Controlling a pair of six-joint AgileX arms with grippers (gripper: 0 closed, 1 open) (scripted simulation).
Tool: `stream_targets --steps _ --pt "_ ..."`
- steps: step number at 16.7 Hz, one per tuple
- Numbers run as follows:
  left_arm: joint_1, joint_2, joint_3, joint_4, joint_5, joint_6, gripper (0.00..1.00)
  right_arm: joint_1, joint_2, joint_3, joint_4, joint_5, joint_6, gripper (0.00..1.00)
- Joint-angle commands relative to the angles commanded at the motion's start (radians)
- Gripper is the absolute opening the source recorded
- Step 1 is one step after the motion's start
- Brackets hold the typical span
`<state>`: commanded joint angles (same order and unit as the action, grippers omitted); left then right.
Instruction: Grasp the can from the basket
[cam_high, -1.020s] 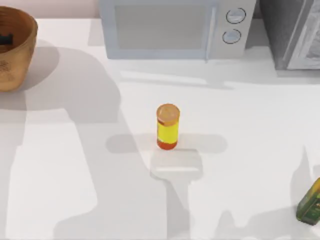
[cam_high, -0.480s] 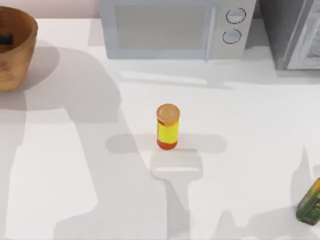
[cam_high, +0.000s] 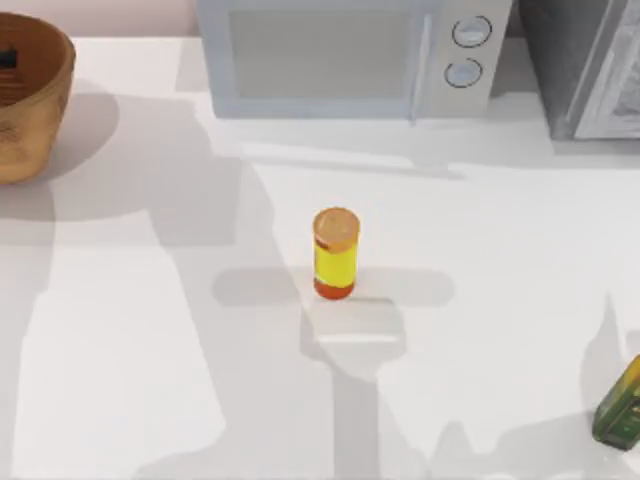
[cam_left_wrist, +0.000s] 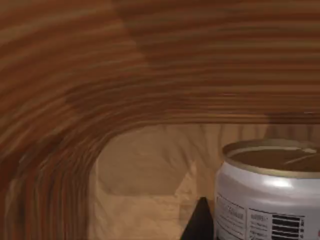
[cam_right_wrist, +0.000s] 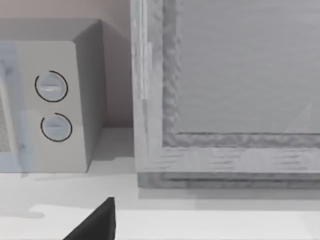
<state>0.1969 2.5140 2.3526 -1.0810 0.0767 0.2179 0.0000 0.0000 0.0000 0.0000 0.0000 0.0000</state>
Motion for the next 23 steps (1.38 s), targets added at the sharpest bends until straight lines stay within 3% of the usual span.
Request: stream_targets --steps 5,10,23 --pt "-0.022 -0.293 -0.248 0.184 -0.068 0.005 0.0 0.0 0.0 0.0 0.0 0.0 0.0 1.0" --pt "-0.056 -0.627 -0.634 0.272 -0.092 -0.024 0.0 0.0 0.0 0.0 0.0 0.0 0.0 1.0" --pt "-0.131 -2.07 -1.979 0.762 -0.103 -0.069 0.0 0.0 0.0 0.0 0.0 0.0 0.0 1.0"
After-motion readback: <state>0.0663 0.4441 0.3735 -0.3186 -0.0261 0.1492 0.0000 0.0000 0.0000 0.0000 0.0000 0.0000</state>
